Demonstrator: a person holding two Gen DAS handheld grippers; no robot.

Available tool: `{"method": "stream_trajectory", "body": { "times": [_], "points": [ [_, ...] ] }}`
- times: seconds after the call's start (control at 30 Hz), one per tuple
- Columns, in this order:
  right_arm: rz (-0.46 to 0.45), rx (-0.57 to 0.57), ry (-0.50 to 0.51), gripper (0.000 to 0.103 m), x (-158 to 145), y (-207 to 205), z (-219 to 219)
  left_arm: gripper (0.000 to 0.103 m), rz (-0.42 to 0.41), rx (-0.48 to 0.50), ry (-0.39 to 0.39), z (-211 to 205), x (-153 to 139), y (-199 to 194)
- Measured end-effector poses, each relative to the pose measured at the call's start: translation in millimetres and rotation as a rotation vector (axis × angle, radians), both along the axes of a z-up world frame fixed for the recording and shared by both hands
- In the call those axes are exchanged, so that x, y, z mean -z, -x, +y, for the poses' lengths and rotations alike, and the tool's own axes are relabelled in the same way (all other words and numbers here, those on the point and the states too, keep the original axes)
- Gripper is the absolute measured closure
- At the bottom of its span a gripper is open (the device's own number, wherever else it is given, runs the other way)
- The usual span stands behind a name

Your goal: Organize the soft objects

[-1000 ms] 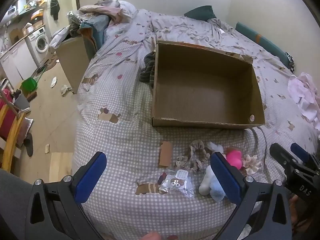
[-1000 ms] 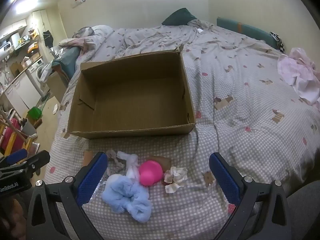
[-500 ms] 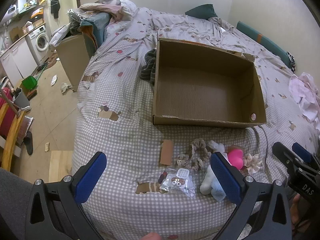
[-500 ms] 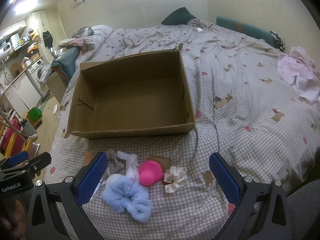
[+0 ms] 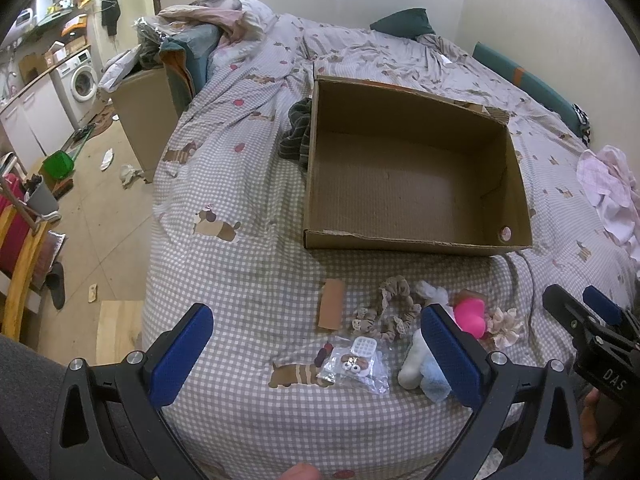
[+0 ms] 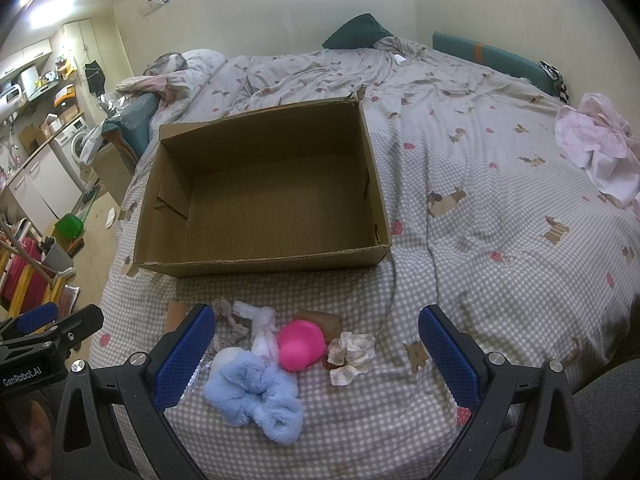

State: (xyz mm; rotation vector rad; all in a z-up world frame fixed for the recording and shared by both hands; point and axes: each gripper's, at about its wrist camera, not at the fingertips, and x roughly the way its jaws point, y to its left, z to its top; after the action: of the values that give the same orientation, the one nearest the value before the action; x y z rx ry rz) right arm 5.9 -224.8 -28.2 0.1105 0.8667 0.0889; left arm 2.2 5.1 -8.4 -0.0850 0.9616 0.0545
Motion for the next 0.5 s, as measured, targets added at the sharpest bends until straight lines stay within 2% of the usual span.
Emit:
{"method": "stream_trajectory", "body": {
  "times": [0.5],
  "points": [
    [0.001,0.001,0.002,0.000,-0.4,0.2,0.7,0.000,0.004,0.004,-0.004,-1.8,1.8,0.4]
  ]
}}
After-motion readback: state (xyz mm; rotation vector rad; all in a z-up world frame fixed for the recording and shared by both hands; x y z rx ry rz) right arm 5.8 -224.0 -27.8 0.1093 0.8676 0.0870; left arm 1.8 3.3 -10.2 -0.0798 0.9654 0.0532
